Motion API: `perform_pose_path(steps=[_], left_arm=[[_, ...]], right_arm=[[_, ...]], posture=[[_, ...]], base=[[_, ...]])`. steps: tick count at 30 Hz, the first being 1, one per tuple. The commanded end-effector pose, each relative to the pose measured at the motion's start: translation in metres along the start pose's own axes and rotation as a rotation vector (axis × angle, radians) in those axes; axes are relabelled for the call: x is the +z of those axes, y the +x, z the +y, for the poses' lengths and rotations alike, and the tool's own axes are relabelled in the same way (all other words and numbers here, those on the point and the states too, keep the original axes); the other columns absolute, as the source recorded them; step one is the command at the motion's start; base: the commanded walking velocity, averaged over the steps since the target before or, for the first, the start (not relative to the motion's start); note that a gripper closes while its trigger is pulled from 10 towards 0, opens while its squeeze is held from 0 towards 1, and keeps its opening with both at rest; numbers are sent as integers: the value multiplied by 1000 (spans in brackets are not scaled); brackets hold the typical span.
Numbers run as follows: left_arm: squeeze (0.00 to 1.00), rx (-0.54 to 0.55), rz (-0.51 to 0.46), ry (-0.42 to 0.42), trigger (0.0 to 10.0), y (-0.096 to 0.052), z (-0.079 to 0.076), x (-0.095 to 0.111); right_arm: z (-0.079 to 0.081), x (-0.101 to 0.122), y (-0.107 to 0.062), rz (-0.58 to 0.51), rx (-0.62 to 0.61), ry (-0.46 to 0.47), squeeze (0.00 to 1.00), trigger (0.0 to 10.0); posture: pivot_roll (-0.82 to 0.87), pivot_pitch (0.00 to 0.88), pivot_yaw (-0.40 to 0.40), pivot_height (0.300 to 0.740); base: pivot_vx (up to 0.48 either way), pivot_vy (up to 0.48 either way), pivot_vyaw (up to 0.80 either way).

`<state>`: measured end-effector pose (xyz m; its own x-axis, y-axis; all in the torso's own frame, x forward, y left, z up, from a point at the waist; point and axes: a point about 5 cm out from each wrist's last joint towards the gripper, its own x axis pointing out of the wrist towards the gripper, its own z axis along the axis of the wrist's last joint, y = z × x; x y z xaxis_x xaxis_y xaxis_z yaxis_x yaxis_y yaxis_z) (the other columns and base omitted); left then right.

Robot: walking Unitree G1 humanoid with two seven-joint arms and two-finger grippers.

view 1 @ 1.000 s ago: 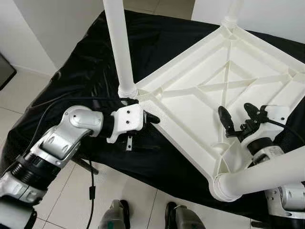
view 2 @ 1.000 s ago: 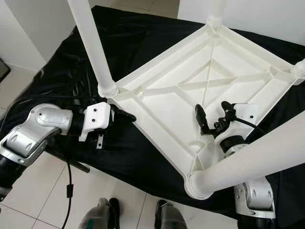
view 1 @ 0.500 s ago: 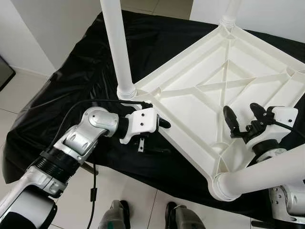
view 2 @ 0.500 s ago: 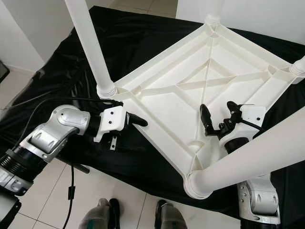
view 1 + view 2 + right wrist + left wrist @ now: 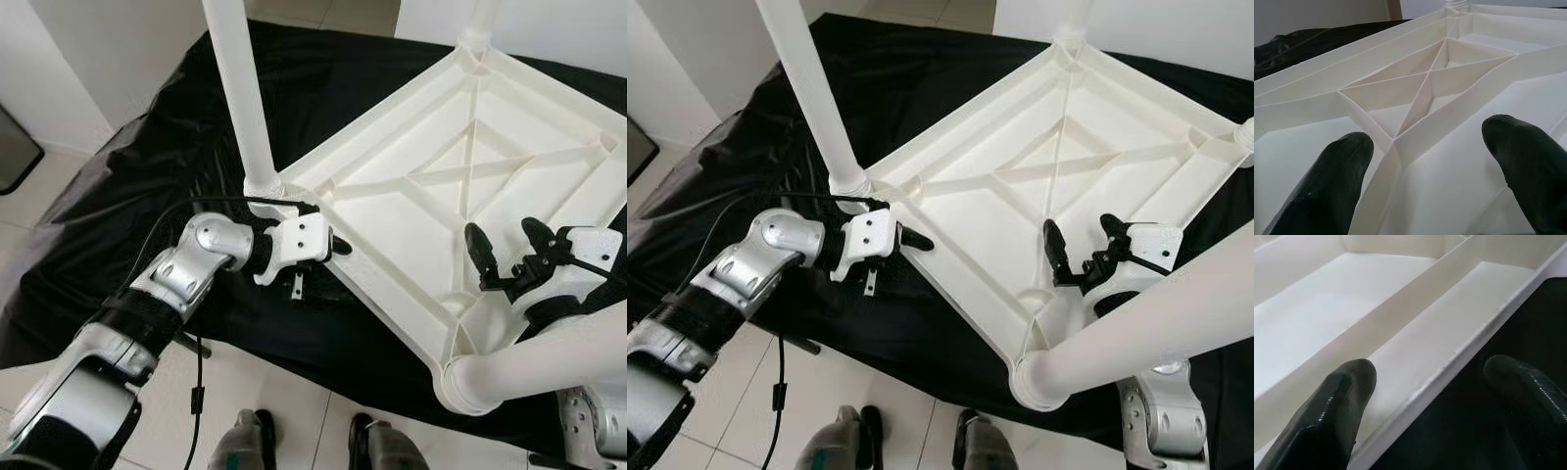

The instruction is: Building children table

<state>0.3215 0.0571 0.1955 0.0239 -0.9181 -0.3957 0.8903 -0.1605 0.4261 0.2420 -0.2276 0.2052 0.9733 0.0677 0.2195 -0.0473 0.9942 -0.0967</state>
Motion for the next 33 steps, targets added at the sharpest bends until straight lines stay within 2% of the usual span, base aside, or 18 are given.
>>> perform_pose_path(steps=[1,7,8,9,17,21,25,27,28,32,33], left_arm=[[0,-104,28,-4,10000,4,-6,-6],[0,-115,32,-6,10000,10,-3,-8],[0,-124,27,-22,2235,12,-2,-9],[0,-126,25,-36,0,13,0,-10],[0,-125,33,-70,0,11,5,-15],[0,-104,33,-101,0,3,5,-20],[0,-99,31,-106,0,2,4,-22],[0,-42,-2,-138,0,-7,1,-22],[0,-42,-2,-138,0,-7,1,-22],[0,48,3,-185,0,-28,-3,-32],[0,48,3,-185,0,-28,-3,-32]], right_arm=[[1,-2,-4,15,-11,0,0,10000],[1,-2,-5,19,-16,0,0,10000],[0,-2,-5,20,-18,-1,0,10000],[-1,-2,-5,20,-21,-3,0,10000],[-2,-2,-6,26,-26,-10,0,10000],[-3,-3,-6,31,-20,-15,0,10000],[-3,-3,-6,32,-20,-15,0,10000],[-3,-3,0,28,-12,-8,0,10000],[-3,-3,0,28,-12,-8,0,10000],[0,-2,9,17,8,12,0,10000],[0,-2,9,17,8,12,0,10000]], posture=[[-25,263,99,740],[-27,264,99,740],[-30,266,101,740],[-30,269,101,740],[-28,275,98,740],[-5,280,94,740],[-5,280,94,740],[24,281,70,740],[24,281,70,740],[44,280,40,740],[44,280,40,740]], base=[[0,0,0],[0,0,0],[0,0,0],[0,0,0],[0,0,0],[0,0,0],[0,0,0],[0,0,0],[0,0,0],[0,0,0],[0,0,0]])
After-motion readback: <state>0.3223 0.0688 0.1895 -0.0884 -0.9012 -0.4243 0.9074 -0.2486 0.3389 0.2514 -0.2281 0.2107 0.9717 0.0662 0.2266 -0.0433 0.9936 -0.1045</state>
